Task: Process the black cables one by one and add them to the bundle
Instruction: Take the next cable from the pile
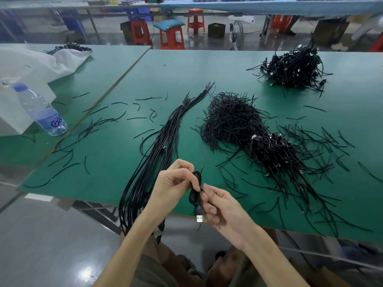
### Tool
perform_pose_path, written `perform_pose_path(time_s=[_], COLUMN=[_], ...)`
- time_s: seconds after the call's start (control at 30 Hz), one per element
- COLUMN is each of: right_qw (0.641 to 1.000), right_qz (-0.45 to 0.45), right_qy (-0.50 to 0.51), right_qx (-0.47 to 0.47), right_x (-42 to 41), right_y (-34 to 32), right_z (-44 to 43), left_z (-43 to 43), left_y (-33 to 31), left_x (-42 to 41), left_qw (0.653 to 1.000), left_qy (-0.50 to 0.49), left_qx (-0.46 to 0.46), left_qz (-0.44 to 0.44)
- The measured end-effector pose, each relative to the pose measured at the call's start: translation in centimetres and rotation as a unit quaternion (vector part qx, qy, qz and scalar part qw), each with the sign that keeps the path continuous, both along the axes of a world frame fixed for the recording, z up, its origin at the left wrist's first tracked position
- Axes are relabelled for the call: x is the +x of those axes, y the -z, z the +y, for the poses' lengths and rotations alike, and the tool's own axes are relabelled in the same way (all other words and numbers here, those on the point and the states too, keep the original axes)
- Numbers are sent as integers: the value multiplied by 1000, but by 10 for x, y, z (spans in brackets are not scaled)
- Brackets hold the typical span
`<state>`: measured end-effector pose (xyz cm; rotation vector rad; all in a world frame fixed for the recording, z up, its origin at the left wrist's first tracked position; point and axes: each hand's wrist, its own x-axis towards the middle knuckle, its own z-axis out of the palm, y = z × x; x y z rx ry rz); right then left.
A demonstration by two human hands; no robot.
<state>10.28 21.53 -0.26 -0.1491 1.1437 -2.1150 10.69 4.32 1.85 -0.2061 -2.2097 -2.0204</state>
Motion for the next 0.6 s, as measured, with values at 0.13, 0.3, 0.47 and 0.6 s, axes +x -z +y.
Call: perform_pose_path(time_s=[0.13,0.3,0.47,0.6], right_qw=[999,993,992,999], right_qz=[19,68,78,9], right_qy=[27,43,33,37], right_qx=[29,90,89,29], right_x=[-3,-5,-4,-1], right_y=[-2,-2,0,4], right_z=[5,7,5,0], left_z=[-6,-1,-2,2], left_y=[1,3,3,3], left_x=[6,6,4,6], left_qw=[989,988,990,992], left_qy=[77,82,73,29], left_qx=[97,83,84,93], left_qz=[-81,-98,-90,-78])
